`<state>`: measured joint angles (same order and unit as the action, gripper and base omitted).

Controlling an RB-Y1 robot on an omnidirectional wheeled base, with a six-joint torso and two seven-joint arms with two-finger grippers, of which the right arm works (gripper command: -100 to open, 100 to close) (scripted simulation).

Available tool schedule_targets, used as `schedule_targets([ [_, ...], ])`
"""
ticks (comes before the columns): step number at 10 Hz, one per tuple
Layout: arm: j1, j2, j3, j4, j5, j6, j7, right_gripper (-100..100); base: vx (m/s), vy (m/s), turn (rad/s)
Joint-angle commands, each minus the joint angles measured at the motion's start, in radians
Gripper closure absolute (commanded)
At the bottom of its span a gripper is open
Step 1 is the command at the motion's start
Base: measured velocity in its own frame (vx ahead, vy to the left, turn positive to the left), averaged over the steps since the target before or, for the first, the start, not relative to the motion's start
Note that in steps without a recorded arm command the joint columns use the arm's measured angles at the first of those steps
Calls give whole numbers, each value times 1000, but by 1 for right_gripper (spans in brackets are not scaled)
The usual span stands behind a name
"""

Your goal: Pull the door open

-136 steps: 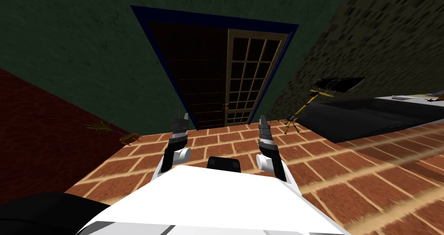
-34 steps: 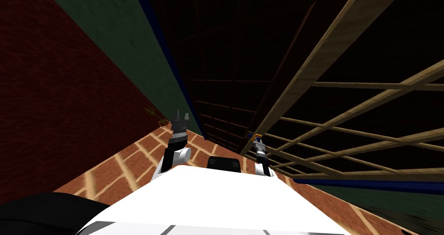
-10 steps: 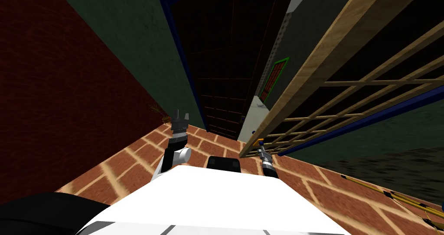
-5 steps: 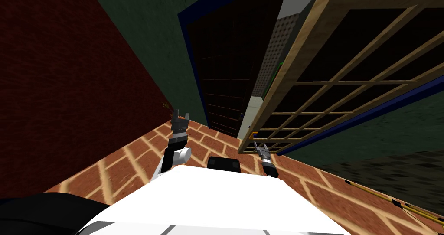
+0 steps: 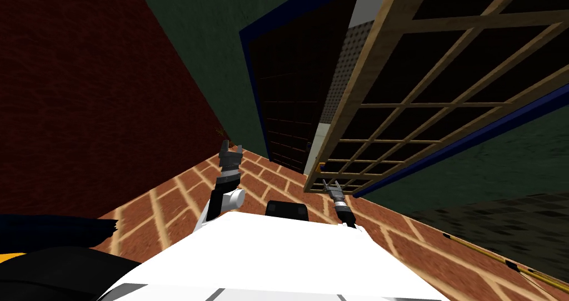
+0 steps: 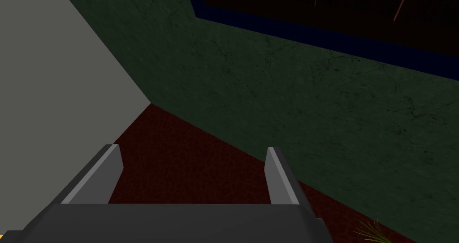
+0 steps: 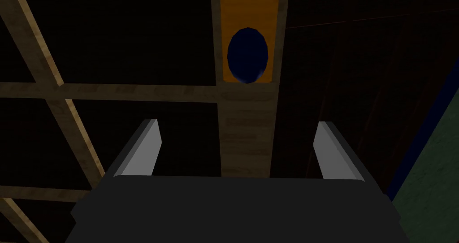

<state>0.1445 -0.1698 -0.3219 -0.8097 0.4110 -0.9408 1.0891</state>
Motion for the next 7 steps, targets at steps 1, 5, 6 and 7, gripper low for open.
schedule_targets([
  [1, -5, -4, -9, 8, -6, 0, 0, -100, 97, 7, 90],
  [5, -13, -10, -24, 21, -17, -1, 1, -100, 181, 20, 62],
  [6, -15, -12, -28, 25, -20, -1, 1, -100, 212, 16, 65],
  [7, -18, -14, -33, 29, -23, -2, 2, -100, 199, 7, 55],
])
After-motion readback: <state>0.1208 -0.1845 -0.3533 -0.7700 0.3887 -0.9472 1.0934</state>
